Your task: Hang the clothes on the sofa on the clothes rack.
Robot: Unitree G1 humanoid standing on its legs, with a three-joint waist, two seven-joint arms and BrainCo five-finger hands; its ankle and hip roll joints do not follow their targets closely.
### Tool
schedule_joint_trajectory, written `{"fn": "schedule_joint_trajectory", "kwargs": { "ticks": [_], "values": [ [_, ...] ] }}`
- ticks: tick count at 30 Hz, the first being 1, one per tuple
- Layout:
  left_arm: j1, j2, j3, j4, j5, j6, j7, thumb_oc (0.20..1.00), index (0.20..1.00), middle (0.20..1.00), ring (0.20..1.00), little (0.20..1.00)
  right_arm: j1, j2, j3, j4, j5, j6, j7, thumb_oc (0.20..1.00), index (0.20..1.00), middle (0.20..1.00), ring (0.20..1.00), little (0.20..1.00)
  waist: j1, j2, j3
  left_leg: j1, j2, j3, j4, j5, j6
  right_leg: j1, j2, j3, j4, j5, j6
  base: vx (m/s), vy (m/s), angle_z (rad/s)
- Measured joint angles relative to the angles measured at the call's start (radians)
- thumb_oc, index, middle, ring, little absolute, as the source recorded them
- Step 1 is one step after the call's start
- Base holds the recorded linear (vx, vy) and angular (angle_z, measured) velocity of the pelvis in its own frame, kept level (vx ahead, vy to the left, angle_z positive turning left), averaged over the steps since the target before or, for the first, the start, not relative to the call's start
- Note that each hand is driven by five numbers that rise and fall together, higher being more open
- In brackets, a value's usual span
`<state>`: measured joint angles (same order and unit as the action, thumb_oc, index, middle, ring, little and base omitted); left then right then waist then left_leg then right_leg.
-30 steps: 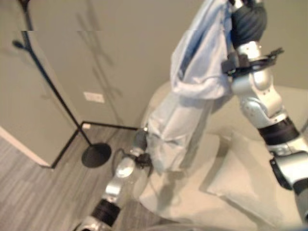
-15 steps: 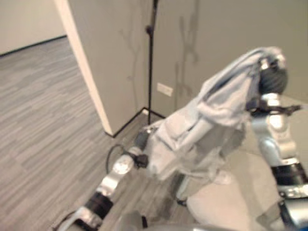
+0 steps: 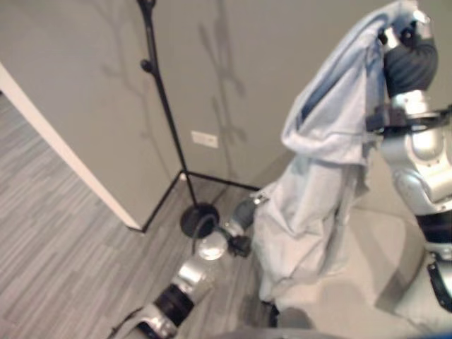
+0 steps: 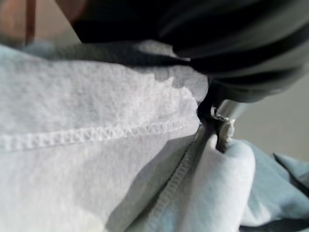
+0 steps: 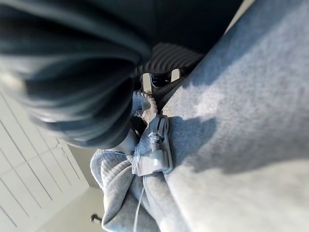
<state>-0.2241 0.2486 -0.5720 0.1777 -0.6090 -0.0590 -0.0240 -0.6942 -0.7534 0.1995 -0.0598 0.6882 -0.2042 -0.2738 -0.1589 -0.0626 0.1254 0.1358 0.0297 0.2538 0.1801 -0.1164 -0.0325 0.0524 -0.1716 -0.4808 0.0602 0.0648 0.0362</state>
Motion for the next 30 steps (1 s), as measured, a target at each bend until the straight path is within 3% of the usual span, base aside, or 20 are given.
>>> {"fn": "schedule_joint_trajectory", "kwargs": {
  "ticks": [2,3,4,5,9,12,13,14,16,17,18,19,20,22,23,24,25,26,27,30],
  "values": [
    [-0.017,-0.006,0.034,0.013,-0.001,-0.012,0.007,0.2,0.2,0.2,0.2,0.2,-0.024,0.0,0.023,0.067,0.0,-0.001,0.002,0.2,0.2,0.2,0.2,0.2,0.032,-0.013,-0.016,-0.163,0.079,0.008,0.4,-0.008,-0.092,0.065,0.02,-0.02,-0.06,-0.002,-0.01,0.21,-0.022,0.09],
    [-0.027,-0.01,0.045,0.021,-0.001,-0.02,0.015,0.2,0.2,0.2,0.2,0.2,-0.043,0.0,0.026,0.096,0.0,-0.001,0.0,0.2,0.2,0.2,0.2,0.2,0.049,-0.017,-0.017,-0.245,0.126,0.013,0.557,0.045,-0.174,0.078,0.032,-0.02,-0.076,-0.011,-0.02,0.25,0.121,-0.1],
    [-0.031,-0.013,0.039,0.025,-0.003,-0.021,0.023,0.2,0.2,0.2,0.2,0.2,-0.053,-0.005,0.025,0.104,0.001,-0.001,-0.006,0.2,0.2,0.2,0.2,0.2,0.048,-0.047,-0.029,-0.306,0.27,0.142,0.525,0.002,-0.117,0.079,0.044,-0.011,-0.107,-0.03,-0.036,0.24,0.287,-0.13],
    [-0.039,-0.02,0.03,0.029,-0.003,-0.02,0.025,0.2,0.2,0.2,0.2,0.2,-0.069,-0.01,0.025,0.116,0.001,0.0,-0.006,0.2,0.2,0.2,0.2,0.2,0.046,-0.052,-0.028,-0.315,0.334,0.165,0.388,0.011,-0.11,0.076,0.055,-0.003,-0.114,-0.024,-0.028,0.16,0.333,-0.25],
    [-0.056,-0.017,-0.037,0.04,-0.003,-0.018,0.032,0.2,0.2,0.2,0.2,0.2,-0.054,0.018,0.035,0.143,0.002,-0.004,-0.006,0.2,0.2,0.2,0.2,0.2,0.056,-0.065,-0.029,-0.23,0.333,-0.047,-0.241,0.122,-0.149,0.064,0.061,0.105,-0.107,-0.016,0.026,0.23,0.337,-0.67],
    [-0.062,-0.019,-0.064,0.042,-0.003,-0.017,0.043,0.2,0.2,0.2,0.2,0.2,-0.059,0.021,0.084,0.173,0.016,-0.001,-0.006,0.2,0.2,0.2,0.2,0.2,0.059,-0.047,-0.033,-0.213,0.385,-0.201,-0.278,0.182,-0.16,0.065,0.055,0.229,-0.098,-0.036,0.067,0.28,0.367,-1.18],
    [-0.064,-0.016,-0.061,0.041,-0.003,-0.019,0.042,0.2,0.2,0.2,0.2,0.2,-0.055,0.033,0.092,0.172,0.023,-0.006,-0.008,0.2,0.2,0.2,0.2,0.2,0.056,-0.049,-0.039,-0.196,0.371,-0.215,-0.259,0.255,-0.194,0.065,0.024,0.265,-0.094,-0.039,0.09,0.3,0.526,-1.43],
    [-0.061,0.014,-0.054,0.043,-0.003,-0.02,0.044,0.2,0.2,0.2,0.2,0.2,-0.051,0.057,0.114,0.169,0.031,-0.003,-0.006,0.2,0.2,0.2,0.2,0.2,0.053,-0.103,-0.036,-0.198,0.305,-0.207,-0.179,0.283,-0.186,0.055,-0.033,0.316,-0.099,-0.063,0.08,0.32,0.591,-1.16],
    [-0.079,0.058,-0.066,0.061,-0.003,-0.019,0.045,0.2,0.2,0.2,0.2,0.2,-0.048,0.123,0.103,0.135,0.033,0.002,0.0,0.2,0.2,0.2,0.2,0.2,0.035,-0.151,-0.054,-0.269,0.236,-0.175,-0.032,0.184,-0.132,0.046,-0.096,0.336,-0.087,-0.147,-0.025,0.27,0.558,-0.46],
    [-0.081,0.063,-0.067,0.063,-0.003,-0.019,0.041,0.2,0.2,0.2,0.2,0.2,-0.047,0.166,0.087,0.097,0.031,0.0,0.004,0.2,0.2,0.2,0.2,0.2,0.033,-0.149,-0.054,-0.276,0.2,-0.164,0.007,0.152,-0.097,0.048,-0.127,0.334,-0.024,-0.12,0.002,0.18,0.762,0.04],
    [-0.081,0.077,-0.067,0.059,-0.002,-0.022,0.04,0.2,0.2,0.2,0.2,0.2,-0.045,0.169,0.076,0.056,0.02,0.0,0.005,0.2,0.2,0.2,0.2,0.2,0.066,-0.12,-0.063,-0.275,0.141,-0.138,0.005,0.143,-0.07,0.028,-0.158,0.29,0.057,0.035,0.084,0.08,0.741,0.17],
    [-0.083,0.094,-0.068,0.057,0.001,-0.022,0.041,0.2,0.2,0.2,0.2,0.2,-0.041,0.171,0.062,0.047,0.017,0.0,0.002,0.2,0.2,0.2,0.2,0.2,0.067,-0.096,-0.055,-0.268,0.117,-0.134,0.006,0.149,-0.049,-0.009,-0.178,0.291,0.094,0.088,0.09,0.03,0.594,-0.14],
    [-0.083,0.127,-0.061,0.056,0.001,-0.022,0.043,0.2,0.2,0.2,0.2,0.2,-0.081,0.166,0.065,0.051,0.008,0.015,-0.005,0.2,0.2,0.2,0.2,0.2,0.084,-0.066,-0.034,-0.276,0.048,-0.072,0.107,0.064,0.055,-0.106,-0.252,0.271,0.209,0.141,0.11,-0.02,0.386,-0.6],
    [-0.058,0.147,-0.037,0.053,0.002,-0.018,0.049,0.2,0.2,0.2,0.2,0.2,-0.08,0.149,0.072,0.056,-0.001,0.017,-0.019,0.2,0.2,0.2,0.2,0.2,0.095,-0.001,-0.024,-0.23,0.029,0.001,0.035,0.052,0.071,-0.13,-0.291,0.222,0.231,0.186,0.102,0.05,0.546,-1.06],
    [-0.013,0.209,0.032,-0.057,0.005,-0.012,0.055,0.2,0.2,0.2,0.2,0.2,-0.107,0.152,0.077,0.054,-0.006,0.022,-0.025,0.2,0.2,0.2,0.2,0.2,0.145,0.001,0.0,-0.147,-0.001,0.098,-0.067,0.074,0.119,-0.108,-0.348,-0.04,0.235,0.335,0.033,0.14,0.531,-0.95],
    [0.018,0.226,0.093,-0.108,0.025,-0.012,0.062,0.2,0.2,0.2,0.2,0.2,-0.122,0.152,0.084,0.05,-0.016,0.023,-0.024,0.2,0.2,0.2,0.2,0.2,0.134,0.019,0.012,-0.114,-0.006,0.09,-0.105,0.085,0.133,-0.124,-0.345,-0.055,0.313,0.282,0.089,0.13,0.438,-0.98],
    [0.058,0.231,0.163,-0.16,0.043,-0.02,0.07,0.2,0.2,0.2,0.2,0.2,-0.132,0.145,0.09,0.047,-0.024,0.022,-0.021,0.2,0.2,0.2,0.2,0.2,0.125,0.037,0.02,-0.078,-0.002,0.088,-0.156,0.095,0.131,-0.16,-0.319,-0.042,0.451,0.142,0.137,0.09,0.196,-0.12],
    [0.097,0.225,0.277,-0.192,0.045,-0.042,0.082,0.2,0.2,0.2,0.2,0.2,-0.138,0.093,0.096,0.034,-0.041,0.023,-0.018,0.2,0.2,0.2,0.2,0.2,0.128,0.059,0.015,-0.059,-0.002,0.086,-0.207,0.105,0.116,-0.161,-0.213,0.001,0.465,0.026,0.183,0.04,0.127,-0.2],
    [0.125,0.24,0.419,-0.206,0.057,-0.055,0.119,0.2,0.2,0.2,0.2,0.2,-0.177,0.05,0.094,-0.001,-0.052,0.02,-0.017,0.2,0.2,0.2,0.2,0.2,0.136,0.049,0.012,-0.061,-0.028,0.098,-0.212,0.106,0.115,-0.162,-0.166,-0.024,0.431,-0.031,0.18,0.03,-0.018,-0.09],
    [0.147,0.253,0.601,-0.207,0.095,-0.086,0.176,0.2,0.2,0.2,0.2,0.2,-0.18,0.02,0.086,-0.064,-0.099,0.02,0.003,0.2,0.2,0.2,0.2,0.2,0.133,0.053,0.007,-0.058,-0.049,0.146,-0.208,0.121,0.092,-0.121,-0.161,0.007,0.226,-0.048,0.143,0.04,-0.135,0.03]
  ]
}}
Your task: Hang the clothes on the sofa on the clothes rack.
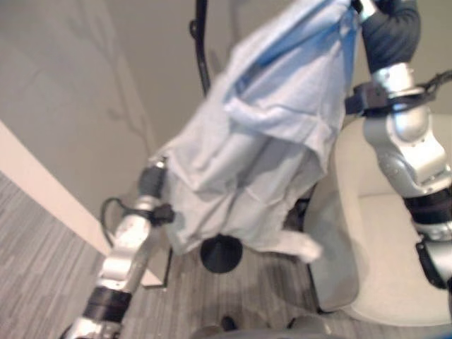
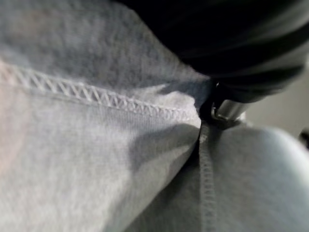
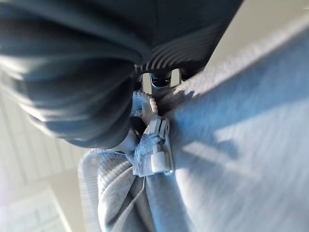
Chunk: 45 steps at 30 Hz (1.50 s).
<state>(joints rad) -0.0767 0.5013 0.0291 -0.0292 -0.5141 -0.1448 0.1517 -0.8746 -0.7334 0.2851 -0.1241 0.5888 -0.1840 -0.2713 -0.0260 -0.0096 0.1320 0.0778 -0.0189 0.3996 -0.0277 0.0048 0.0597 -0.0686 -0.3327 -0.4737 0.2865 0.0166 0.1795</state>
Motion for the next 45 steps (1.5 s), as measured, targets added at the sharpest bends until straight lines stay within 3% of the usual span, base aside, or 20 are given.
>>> {"fn": "schedule_joint_trajectory", "kwargs": {
  "ticks": [3,6,8,10,14,20,22,23,27,30,31,33,34,35,39,40,42,43,44,45],
  "values": [
    [-0.001,0.01,0.09,-0.001,0.041,-0.023,0.033,0.2,0.2,0.2,0.2,0.2,-0.003,-0.004,0.013,0.002,-0.012,0.003,0.02,0.2,0.2,0.2,0.2,0.2,0.003,-0.023,-0.018,0.033,-0.005,-0.001,-0.013,-0.001,-0.001,0.111,0.032,0.016,-0.15,0.015,-0.014,0.13,-0.173,0.05],
    [-0.022,0.085,0.151,0.006,0.1,-0.027,0.062,0.2,0.2,0.2,0.2,0.2,-0.042,-0.042,0.05,0.051,-0.02,0.005,0.055,0.2,0.2,0.2,0.2,0.2,0.002,-0.077,-0.061,0.056,-0.007,0.004,-0.018,0.007,-0.011,0.216,0.069,0.024,-0.274,0.053,-0.024,0.07,-0.13,-0.08],
    [-0.046,0.122,0.166,0.024,0.13,-0.055,0.094,0.2,0.2,0.2,0.2,0.2,-0.068,-0.066,0.065,0.106,-0.019,0.007,0.069,0.2,0.2,0.2,0.2,0.2,0.004,-0.081,-0.089,0.063,0.014,0.002,-0.016,0.012,-0.015,0.24,0.107,0.033,-0.326,0.074,-0.028,0.05,-0.091,-0.16],
    [-0.092,0.134,0.136,0.061,0.168,-0.066,0.11,0.2,0.2,0.2,0.2,0.2,-0.073,-0.071,0.066,0.136,-0.019,0.006,0.069,0.2,0.2,0.2,0.2,0.2,0.003,-0.065,-0.111,0.063,0.032,-0.001,-0.016,0.013,-0.019,0.24,0.127,0.039,-0.33,0.075,-0.029,0.06,-0.108,-0.06],
    [-0.291,0.215,0.02,0.292,0.246,-0.076,0.147,0.2,0.2,0.2,0.2,0.2,-0.162,-0.073,0.14,0.27,-0.017,0.005,0.068,0.2,0.2,0.2,0.2,0.2,-0.027,-0.039,-0.123,0.068,0.048,-0.001,-0.029,0.031,-0.044,0.268,0.153,0.051,-0.376,0.077,-0.038,0.07,-0.133,-0.03],
    [-0.459,0.306,-0.102,0.452,0.285,-0.077,0.18,0.2,0.2,0.2,0.2,0.2,-0.258,-0.049,0.181,0.432,-0.018,0.002,0.062,0.2,0.2,0.2,0.2,0.2,-0.05,-0.045,-0.127,0.069,0.074,-0.001,-0.067,0.056,-0.082,0.253,0.183,0.056,-0.381,0.068,-0.07,0.05,-0.086,-0.03],
    [-0.529,0.368,-0.167,0.509,0.317,-0.08,0.198,0.2,0.2,0.2,0.2,0.2,-0.272,-0.038,0.188,0.516,-0.019,-0.005,0.057,0.2,0.2,0.2,0.2,0.2,-0.051,-0.054,-0.133,0.065,0.091,-0.003,-0.067,0.064,-0.094,0.25,0.2,0.055,-0.382,0.059,-0.084,0.09,-0.149,0.0],
    [-0.639,0.425,-0.23,0.613,0.322,-0.072,0.221,0.2,0.2,0.2,0.2,0.2,-0.312,-0.035,0.215,0.648,-0.018,-0.001,0.042,0.2,0.2,0.2,0.2,0.2,-0.049,-0.066,-0.141,0.056,0.105,-0.004,-0.067,0.072,-0.105,0.237,0.214,0.055,-0.382,0.055,-0.092,0.08,-0.117,-0.02],
    [-0.836,0.495,-0.352,0.777,0.339,-0.073,0.241,0.2,0.2,0.2,0.2,0.2,-0.352,-0.024,0.265,0.75,-0.019,-0.006,0.035,0.2,0.2,0.2,0.2,0.2,-0.043,-0.071,-0.153,0.046,0.126,-0.007,-0.06,0.089,-0.102,0.233,0.237,0.051,-0.376,0.061,-0.114,0.07,-0.066,0.0],
    [-0.99,0.498,-0.508,0.968,0.341,-0.068,0.239,0.2,0.2,0.2,0.2,0.2,-0.393,0.002,0.34,0.845,-0.028,-0.01,0.035,0.2,0.2,0.2,0.2,0.2,-0.042,-0.068,-0.155,0.046,0.132,-0.008,-0.06,0.092,-0.105,0.233,0.243,0.049,-0.376,0.057,-0.12,0.08,-0.049,-0.01],
    [-1.07,0.496,-0.617,1.07,0.35,-0.055,0.227,0.2,0.2,0.2,0.2,0.2,-0.433,0.034,0.387,0.926,-0.043,-0.015,0.036,0.2,0.2,0.2,0.2,0.2,-0.043,-0.068,-0.159,0.046,0.134,-0.008,-0.06,0.093,-0.106,0.233,0.244,0.048,-0.376,0.057,-0.121,0.07,-0.037,-0.01],
    [-1.108,0.48,-0.63,1.11,0.362,-0.043,0.22,0.2,0.2,0.2,0.2,0.2,-0.448,0.047,0.412,0.964,-0.059,-0.016,0.035,0.2,0.2,0.2,0.2,0.2,-0.041,-0.067,-0.163,0.041,0.135,-0.009,-0.06,0.093,-0.107,0.23,0.245,0.048,-0.376,0.056,-0.123,0.08,-0.039,0.01],
    [-1.171,0.454,-0.708,1.216,0.382,-0.045,0.197,0.2,0.2,0.2,0.2,0.2,-0.473,0.087,0.416,1.044,-0.068,-0.018,0.034,0.2,0.2,0.2,0.2,0.2,-0.038,-0.068,-0.173,0.038,0.136,-0.01,-0.06,0.094,-0.109,0.226,0.247,0.047,-0.376,0.056,-0.124,0.06,-0.019,0.05],
    [-1.191,0.439,-0.724,1.247,0.383,-0.038,0.19,0.2,0.2,0.2,0.2,0.2,-0.483,0.106,0.416,1.073,-0.068,-0.016,0.034,0.2,0.2,0.2,0.2,0.2,-0.038,-0.069,-0.179,0.033,0.137,-0.012,-0.06,0.095,-0.109,0.222,0.248,0.046,-0.376,0.055,-0.126,0.05,-0.017,0.04],
    [-1.189,0.432,-0.73,1.268,0.39,-0.006,0.168,0.2,0.2,0.2,0.2,0.2,-0.494,0.146,0.415,1.089,-0.068,-0.018,0.021,0.2,0.2,0.2,0.2,0.2,-0.014,-0.07,-0.188,0.021,0.146,-0.017,-0.059,0.102,-0.117,0.21,0.259,0.046,-0.376,0.052,-0.135,0.04,-0.048,0.02],
    [-1.189,0.432,-0.735,1.272,0.41,-0.002,0.163,0.2,0.2,0.2,0.2,0.2,-0.495,0.176,0.414,1.124,-0.067,-0.019,0.012,0.2,0.2,0.2,0.2,0.2,-0.01,-0.075,-0.191,0.004,0.153,-0.026,-0.026,0.097,-0.123,0.204,0.261,0.046,-0.376,0.046,-0.144,-0.01,-0.07,-0.03],
    [-1.189,0.426,-0.735,1.298,0.431,0.006,0.159,0.2,0.2,0.2,0.2,0.2,-0.493,0.235,0.414,1.175,-0.068,-0.006,-0.001,0.2,0.2,0.2,0.2,0.2,0.038,-0.102,-0.195,-0.151,0.196,-0.135,0.223,0.057,-0.178,0.151,0.266,0.055,-0.354,0.023,-0.166,0.06,0.048,-0.12],
    [-1.183,0.418,-0.738,1.309,0.438,0.015,0.154,0.2,0.2,0.2,0.2,0.2,-0.499,0.232,0.414,1.178,-0.068,0.0,-0.001,0.2,0.2,0.2,0.2,0.2,0.063,-0.106,-0.193,-0.216,0.211,-0.179,0.314,0.052,-0.183,0.15,0.274,0.053,-0.364,0.043,-0.18,0.13,0.109,0.06],
    [-1.18,0.415,-0.762,1.31,0.454,0.017,0.149,0.2,0.2,0.2,0.2,0.2,-0.505,0.224,0.415,1.177,-0.069,0.002,-0.004,0.2,0.2,0.2,0.2,0.2,0.076,-0.102,-0.185,-0.292,0.221,-0.221,0.396,0.022,-0.219,0.148,0.28,0.054,-0.384,0.032,-0.2,0.11,0.081,0.24],
    [-1.18,0.414,-0.787,1.309,0.458,0.016,0.143,0.2,0.2,0.2,0.2,0.2,-0.517,0.211,0.424,1.179,-0.071,0.003,-0.004,0.2,0.2,0.2,0.2,0.2,0.096,-0.096,-0.169,-0.306,0.209,-0.25,0.296,0.008,-0.242,0.147,0.278,0.053,-0.383,0.03,-0.198,0.08,0.043,0.22]
  ]
}}
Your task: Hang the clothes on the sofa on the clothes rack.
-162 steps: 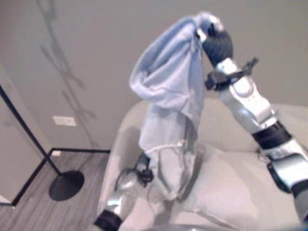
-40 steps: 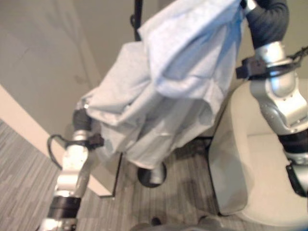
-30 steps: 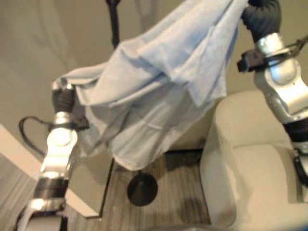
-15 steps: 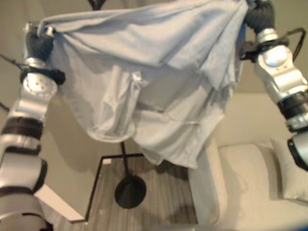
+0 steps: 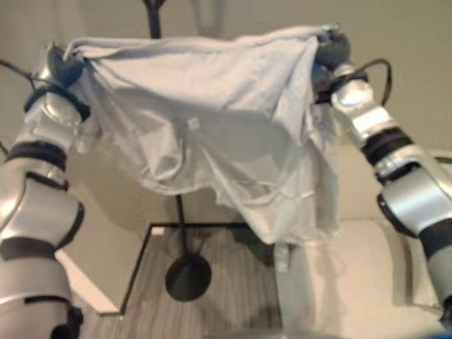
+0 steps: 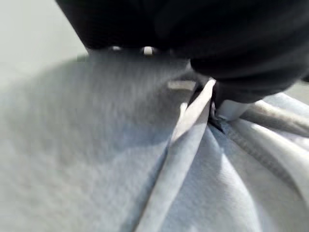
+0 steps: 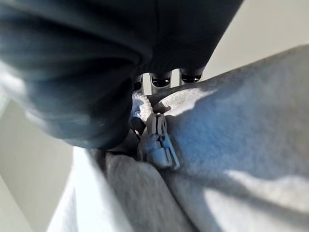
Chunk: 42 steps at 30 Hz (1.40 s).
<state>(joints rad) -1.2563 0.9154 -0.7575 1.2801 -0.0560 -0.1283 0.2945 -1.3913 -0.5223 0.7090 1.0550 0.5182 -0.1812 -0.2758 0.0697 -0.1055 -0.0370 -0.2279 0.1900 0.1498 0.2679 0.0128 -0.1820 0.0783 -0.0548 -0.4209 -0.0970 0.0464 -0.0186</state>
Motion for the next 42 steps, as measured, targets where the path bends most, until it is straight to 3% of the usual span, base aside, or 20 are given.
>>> {"fn": "schedule_joint_trajectory", "kwargs": {
  "ticks": [3,6,8,9,10,11,12,13,14,15,17,18,20,22,24,25,29,35,38,42],
  "values": [
    [-0.004,0.0,0.011,0.002,0.003,-0.01,-0.003,0.2,0.2,0.2,0.2,0.2,-0.009,-0.021,-0.007,0.008,-0.015,-0.001,-0.004,0.2,0.2,0.2,0.2,0.2,0.045,0.053,0.02,0.004,0.028,0.021,-0.262,0.083,-0.055,0.007,0.022,-0.003,-0.001,-0.002,-0.001,0.19,0.123,-0.05],
    [-0.011,0.016,0.013,-0.003,0.024,-0.007,-0.001,0.2,0.2,0.2,0.2,0.2,-0.006,-0.021,-0.012,-0.016,-0.028,-0.002,-0.01,0.2,0.2,0.2,0.2,0.2,0.049,0.059,0.016,0.077,0.028,0.055,-0.219,0.08,-0.049,0.02,0.006,0.023,0.0,-0.003,0.003,0.31,0.225,-0.39],
    [-0.011,0.036,0.013,0.019,0.039,-0.008,-0.006,0.2,0.2,0.2,0.2,0.2,-0.006,-0.007,-0.01,-0.043,-0.031,0.0,-0.018,0.2,0.2,0.2,0.2,0.2,0.037,0.056,0.015,0.122,-0.034,0.098,-0.243,0.08,0.012,0.018,-0.06,0.038,0.009,-0.01,0.026,0.3,0.338,-0.68],
    [-0.012,0.048,0.014,0.028,0.038,0.009,-0.015,0.2,0.2,0.2,0.2,0.2,-0.008,0.034,-0.008,-0.029,-0.037,0.003,-0.019,0.2,0.2,0.2,0.2,0.2,0.035,0.061,0.021,0.154,-0.081,0.13,-0.244,0.038,0.097,-0.052,-0.132,0.046,0.197,0.011,0.108,0.26,0.381,-0.75],
    [-0.013,0.054,0.012,0.028,0.038,0.02,-0.02,0.2,0.2,0.2,0.2,0.2,0.003,0.053,0.003,-0.03,-0.04,0.005,-0.02,0.2,0.2,0.2,0.2,0.2,0.023,0.092,0.033,0.168,-0.075,0.138,-0.235,0.033,0.126,-0.12,-0.17,0.066,0.381,0.007,0.118,0.22,0.288,-0.43],
    [-0.023,0.056,0.012,0.028,0.038,0.019,-0.022,0.2,0.2,0.2,0.2,0.2,0.027,0.052,-0.002,-0.04,-0.046,0.019,-0.02,0.2,0.2,0.2,0.2,0.2,-0.002,0.115,0.047,0.198,-0.088,0.148,-0.247,0.025,0.151,-0.205,-0.23,0.074,0.602,0.046,0.154,0.27,0.16,0.07],
    [-0.04,0.057,0.011,0.039,0.037,0.016,-0.024,0.2,0.2,0.2,0.2,0.2,0.042,0.052,-0.011,-0.038,-0.046,0.029,-0.02,0.2,0.2,0.2,0.2,0.2,-0.028,0.119,0.059,0.24,-0.132,0.128,-0.265,0.036,0.214,-0.323,-0.296,0.14,0.82,0.081,0.207,0.22,0.003,0.21],
    [-0.041,0.051,0.013,0.058,0.037,0.016,-0.024,0.2,0.2,0.2,0.2,0.2,0.052,0.058,-0.012,-0.046,-0.046,0.029,-0.019,0.2,0.2,0.2,0.2,0.2,-0.037,0.117,0.059,0.248,-0.161,0.128,-0.265,0.026,0.233,-0.394,-0.322,0.186,0.924,0.057,0.234,0.19,-0.144,0.36],
    [-0.038,0.029,0.02,0.071,0.037,0.022,-0.023,0.2,0.2,0.2,0.2,0.2,0.06,0.058,-0.012,-0.046,-0.046,0.029,-0.021,0.2,0.2,0.2,0.2,0.2,-0.051,0.136,0.058,0.25,-0.168,0.104,-0.27,0.032,0.224,-0.389,-0.3,0.186,0.836,-0.005,0.223,0.17,-0.185,0.55],
    [-0.048,0.014,0.018,0.06,0.037,0.018,-0.023,0.2,0.2,0.2,0.2,0.2,0.054,0.045,-0.014,-0.047,-0.046,0.038,-0.025,0.2,0.2,0.2,0.2,0.2,-0.059,0.139,0.056,0.25,-0.18,0.088,-0.287,0.035,0.219,-0.351,-0.268,0.182,0.633,-0.034,0.219,0.23,-0.168,0.74],
    [-0.045,-0.013,0.024,0.023,0.042,-0.023,-0.007,0.2,0.2,0.2,0.2,0.2,0.056,-0.014,-0.028,-0.077,-0.047,0.038,-0.031,0.2,0.2,0.2,0.2,0.2,-0.064,0.119,0.054,0.243,-0.222,0.06,-0.295,0.028,0.228,-0.26,-0.228,0.202,0.194,-0.023,0.228,0.21,-0.122,0.74],
    [-0.029,-0.017,0.038,0.001,0.052,-0.037,-0.003,0.2,0.2,0.2,0.2,0.2,0.061,-0.033,-0.042,-0.086,-0.047,0.039,-0.038,0.2,0.2,0.2,0.2,0.2,-0.065,0.119,0.056,0.244,-0.24,0.048,-0.295,0.022,0.236,-0.228,-0.224,0.208,0.077,0.0,0.222,0.13,-0.076,0.6],
    [0.002,-0.037,0.082,-0.007,0.063,-0.046,-0.001,0.2,0.2,0.2,0.2,0.2,0.09,-0.039,-0.061,-0.084,-0.049,0.039,-0.043,0.2,0.2,0.2,0.2,0.2,-0.065,0.124,0.056,0.27,-0.251,0.025,-0.303,0.017,0.24,-0.195,-0.202,0.214,0.085,0.051,0.172,0.14,-0.112,0.47],
    [0.017,-0.037,0.089,-0.006,0.067,-0.045,-0.004,0.2,0.2,0.2,0.2,0.2,0.121,-0.03,-0.052,-0.082,-0.049,0.042,-0.042,0.2,0.2,0.2,0.2,0.2,-0.06,0.104,0.049,0.301,-0.251,0.02,-0.311,0.007,0.239,-0.147,-0.183,0.185,0.127,0.063,0.153,0.2,-0.188,0.21],
    [0.085,-0.048,0.138,-0.005,0.074,-0.033,-0.014,0.2,0.2,0.2,0.2,0.2,0.146,-0.006,-0.053,-0.081,-0.05,0.042,-0.035,0.2,0.2,0.2,0.2,0.2,-0.066,0.065,0.018,0.299,-0.249,-0.028,-0.299,-0.003,0.213,-0.028,-0.16,0.133,0.064,0.091,0.131,0.19,-0.151,0.36],
    [0.154,-0.065,0.144,-0.003,0.076,-0.023,-0.024,0.2,0.2,0.2,0.2,0.2,0.157,0.005,-0.048,-0.082,-0.05,0.042,-0.031,0.2,0.2,0.2,0.2,0.2,-0.065,0.056,0.012,0.296,-0.227,-0.034,-0.281,-0.003,0.195,0.01,-0.132,0.109,0.008,0.102,0.132,0.12,-0.083,0.5],
    [0.286,-0.119,0.177,0.021,0.076,-0.001,-0.068,0.2,0.2,0.2,0.2,0.2,0.236,0.014,-0.047,-0.112,-0.067,0.059,0.016,0.2,0.2,0.2,0.2,0.2,-0.063,0.051,0.011,0.293,-0.168,-0.056,-0.287,0.007,0.181,0.022,-0.073,0.108,0.008,0.089,0.113,0.08,-0.051,0.22],
    [0.319,-0.155,0.219,0.022,0.076,0.019,-0.108,0.2,0.2,0.2,0.2,0.2,0.31,0.048,-0.082,-0.079,-0.068,0.079,0.057,0.2,0.2,0.2,0.2,0.2,-0.065,0.039,0.012,0.331,-0.155,-0.059,-0.363,0.028,0.146,0.028,-0.058,0.111,0.008,0.064,0.087,0.08,-0.032,-0.02],
    [0.386,-0.232,0.294,0.013,0.076,0.02,-0.12,0.2,0.2,0.2,0.2,0.2,0.378,0.061,-0.127,-0.053,-0.067,0.083,0.074,0.2,0.2,0.2,0.2,0.2,-0.066,0.036,0.009,0.334,-0.156,-0.06,-0.363,0.024,0.151,0.037,-0.06,0.117,0.007,0.054,0.086,0.06,-0.02,0.01],
    [0.462,-0.282,0.296,0.003,0.076,0.022,-0.144,0.2,0.2,0.2,0.2,0.2,0.422,0.068,-0.147,-0.045,-0.067,0.08,0.085,0.2,0.2,0.2,0.2,0.2,-0.081,0.03,0.006,0.317,-0.144,-0.042,-0.363,0.029,0.145,0.022,-0.055,0.11,0.007,0.052,0.084,0.04,-0.01,0.06]
  ]
}}
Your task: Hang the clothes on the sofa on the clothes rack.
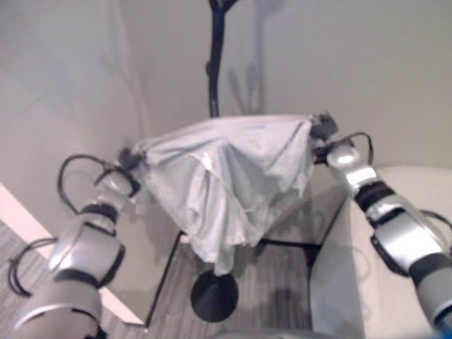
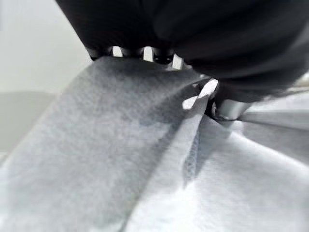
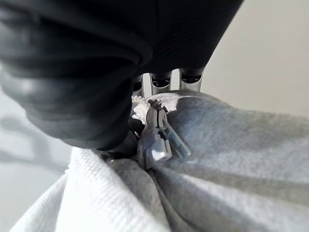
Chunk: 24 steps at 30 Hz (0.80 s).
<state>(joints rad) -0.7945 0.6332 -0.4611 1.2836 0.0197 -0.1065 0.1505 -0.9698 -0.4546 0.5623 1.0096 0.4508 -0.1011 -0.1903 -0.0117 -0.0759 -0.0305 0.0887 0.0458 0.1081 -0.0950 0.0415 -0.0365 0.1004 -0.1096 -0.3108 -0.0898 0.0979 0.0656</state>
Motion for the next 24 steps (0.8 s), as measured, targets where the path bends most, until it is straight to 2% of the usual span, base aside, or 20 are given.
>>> {"fn": "schedule_joint_trajectory", "kwargs": {
  "ticks": [4,6,7,8,9,10,12,13,14,19,21,23,24],
  "values": [
    [0.039,-0.028,0.012,-0.007,-0.001,0.001,-0.002,0.2,0.2,0.2,0.2,0.2,0.042,0.023,-0.027,-0.003,0.0,0.0,0.007,0.2,0.2,0.2,0.2,0.2,-0.006,0.001,-0.006,0.0,0.004,0.014,0.0,0.004,-0.006,-0.003,0.001,0.0,-0.003,0.003,-0.002,0.05,0.006,0.01],
    [0.115,-0.099,0.081,-0.008,-0.031,0.003,-0.004,0.2,0.2,0.2,0.2,0.2,0.138,0.077,-0.063,-0.02,0.001,-0.016,0.006,0.2,0.2,0.2,0.2,0.2,-0.006,0.006,-0.033,0.001,0.004,0.016,0.0,0.003,-0.005,0.0,0.0,0.001,-0.005,0.001,-0.002,0.05,0.006,-0.01],
    [0.144,-0.151,0.089,-0.008,-0.075,0.003,-0.011,0.2,0.2,0.2,0.2,0.2,0.177,0.118,-0.061,-0.019,0.002,-0.013,0.012,0.2,0.2,0.2,0.2,0.2,-0.006,0.006,-0.033,-0.001,0.004,0.016,0.0,0.004,-0.005,-0.005,0.001,0.0,-0.005,0.001,-0.003,0.07,0.007,0.0],
    [0.177,-0.2,0.14,-0.011,-0.123,0.009,-0.009,0.2,0.2,0.2,0.2,0.2,0.204,0.153,-0.077,-0.033,0.006,-0.015,0.006,0.2,0.2,0.2,0.2,0.2,-0.007,0.011,-0.034,0.003,0.004,0.016,0.0,0.006,-0.005,-0.002,0.001,0.0,-0.005,0.002,-0.003,0.07,0.013,-0.01],
    [0.217,-0.245,0.204,-0.015,-0.166,0.009,-0.009,0.561,0.561,0.561,0.561,0.561,0.241,0.181,-0.094,-0.057,0.012,-0.018,0.005,0.2,0.2,0.2,0.2,0.2,-0.008,0.015,-0.037,0.003,0.004,0.017,0.0,0.007,-0.006,0.001,0.001,0.001,-0.005,0.001,-0.002,0.06,0.013,-0.02],
    [0.294,-0.321,0.32,-0.055,-0.263,0.007,-0.006,1.0,1.0,1.0,1.0,1.0,0.316,0.221,-0.137,-0.158,0.067,-0.024,-0.004,0.2,0.2,0.2,0.2,0.2,-0.009,0.02,-0.038,0.001,0.004,0.018,-0.001,0.007,-0.006,-0.002,0.001,0.002,-0.005,0.0,0.0,0.04,0.019,-0.05],
    [0.414,-0.453,0.355,-0.081,-0.416,0.016,-0.001,1.0,1.0,1.0,1.0,1.0,0.422,0.302,-0.155,-0.281,0.164,-0.045,-0.009,0.2,0.2,0.2,0.2,0.2,-0.012,0.023,-0.037,0.0,0.005,0.019,-0.001,0.007,-0.007,-0.006,0.001,0.002,-0.005,-0.002,-0.002,0.01,0.016,0.0],
    [0.482,-0.498,0.353,-0.108,-0.472,0.018,-0.002,1.0,1.0,1.0,1.0,1.0,0.486,0.337,-0.164,-0.345,0.195,-0.064,-0.012,0.539,0.539,0.539,0.539,0.539,-0.013,0.028,-0.04,0.0,0.004,0.02,-0.001,0.007,-0.007,-0.002,0.001,0.003,-0.005,-0.002,-0.002,0.0,0.0,0.0],
    [0.52,-0.529,0.351,-0.112,-0.516,0.013,-0.004,1.0,1.0,1.0,1.0,1.0,0.514,0.351,-0.16,-0.365,0.208,-0.071,-0.01,1.0,1.0,1.0,1.0,1.0,-0.013,0.028,-0.042,0.0,0.004,0.02,-0.001,0.007,-0.007,-0.005,0.0,0.003,-0.005,-0.003,-0.001,0.0,0.0,0.0],
    [0.617,-0.59,0.302,-0.143,-0.723,0.022,-0.024,1.0,1.0,1.0,1.0,1.0,0.593,0.352,-0.144,-0.367,0.284,-0.091,0.002,1.0,1.0,1.0,1.0,1.0,-0.012,0.027,-0.041,-0.003,0.005,0.02,-0.001,0.005,-0.004,-0.005,0.001,0.001,-0.005,-0.003,-0.003,-0.01,0.004,0.0],
    [0.644,-0.587,0.314,-0.167,-0.789,0.016,-0.036,1.0,1.0,1.0,1.0,1.0,0.604,0.343,-0.157,-0.336,0.3,-0.1,-0.003,1.0,1.0,1.0,1.0,1.0,-0.015,0.028,-0.045,-0.001,0.006,0.02,-0.001,0.005,-0.004,-0.003,0.002,0.002,-0.005,-0.008,0.003,-0.02,0.005,-0.01],
    [0.646,-0.583,0.318,-0.158,-0.805,0.016,-0.04,1.0,1.0,1.0,1.0,1.0,0.607,0.325,-0.167,-0.309,0.299,-0.1,-0.004,1.0,1.0,1.0,1.0,1.0,-0.015,0.028,-0.045,-0.003,0.006,0.021,-0.001,0.006,-0.005,-0.006,0.002,0.003,-0.005,-0.007,0.002,0.0,0.0,0.0],
    [0.644,-0.582,0.351,-0.143,-0.806,0.014,-0.046,1.0,1.0,1.0,1.0,1.0,0.618,0.313,-0.186,-0.309,0.299,-0.1,-0.006,1.0,1.0,1.0,1.0,1.0,-0.015,0.027,-0.045,-0.003,0.006,0.02,-0.001,0.006,-0.005,-0.005,0.002,0.003,-0.005,-0.007,0.002,0.0,0.0,0.0]
  ]
}}
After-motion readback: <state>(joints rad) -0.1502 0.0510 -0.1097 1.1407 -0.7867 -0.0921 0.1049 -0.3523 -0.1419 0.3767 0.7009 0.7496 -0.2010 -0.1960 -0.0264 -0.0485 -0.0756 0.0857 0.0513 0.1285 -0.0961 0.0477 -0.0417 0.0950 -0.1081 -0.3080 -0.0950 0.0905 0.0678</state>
